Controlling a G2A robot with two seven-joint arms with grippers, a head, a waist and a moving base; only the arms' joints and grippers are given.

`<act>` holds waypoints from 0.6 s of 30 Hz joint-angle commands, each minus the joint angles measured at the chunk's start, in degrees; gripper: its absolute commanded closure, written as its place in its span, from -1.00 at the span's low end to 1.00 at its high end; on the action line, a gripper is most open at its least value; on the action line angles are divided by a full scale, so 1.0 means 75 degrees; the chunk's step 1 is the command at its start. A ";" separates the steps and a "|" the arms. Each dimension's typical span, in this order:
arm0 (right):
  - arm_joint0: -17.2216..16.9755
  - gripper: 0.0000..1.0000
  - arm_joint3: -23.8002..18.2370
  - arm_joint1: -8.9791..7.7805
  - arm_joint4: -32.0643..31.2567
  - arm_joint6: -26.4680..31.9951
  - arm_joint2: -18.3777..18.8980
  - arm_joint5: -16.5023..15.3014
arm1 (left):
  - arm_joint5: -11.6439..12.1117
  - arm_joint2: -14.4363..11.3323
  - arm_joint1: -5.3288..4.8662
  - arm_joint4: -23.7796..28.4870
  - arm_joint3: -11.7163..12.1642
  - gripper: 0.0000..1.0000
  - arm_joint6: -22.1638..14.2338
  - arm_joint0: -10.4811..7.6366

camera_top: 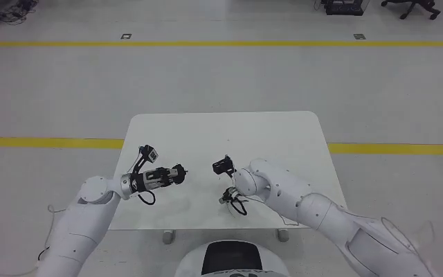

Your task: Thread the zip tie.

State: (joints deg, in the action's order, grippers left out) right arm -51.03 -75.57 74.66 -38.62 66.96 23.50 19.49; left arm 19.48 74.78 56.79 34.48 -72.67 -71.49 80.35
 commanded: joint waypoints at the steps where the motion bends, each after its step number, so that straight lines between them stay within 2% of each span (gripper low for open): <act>1: -0.0003 -0.74 0.0104 0.0096 -0.0042 0.0045 -0.0007 -0.0001 | 0.0000 0.0000 0.0000 0.0000 0.0000 1.00 0.0000 0.0000; 3: -0.0010 -0.50 0.0189 0.0175 -0.0073 0.0054 -0.0013 -0.0001 | 0.0000 0.0000 0.0000 0.0000 0.0000 1.00 0.0000 0.0000; 5: -0.0023 -0.38 0.0259 0.0255 -0.0102 0.0055 -0.0014 -0.0001 | 0.0000 0.0000 0.0000 0.0000 0.0000 1.00 0.0000 0.0000; 8: -0.0055 -0.02 0.0317 0.0339 -0.0153 0.0040 0.0002 -0.0001 | 0.0000 0.0000 0.0000 0.0000 0.0000 1.00 0.0000 0.0000; 18: -0.0252 0.12 0.0375 0.0482 -0.0475 0.0198 0.0070 -0.0001 | 0.0000 0.0000 0.0000 0.0000 0.0000 1.00 0.0000 0.0000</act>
State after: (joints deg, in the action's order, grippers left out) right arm -52.83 -72.83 78.21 -42.05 68.33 24.01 19.48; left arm 19.48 74.78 56.79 34.48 -72.67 -71.49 80.35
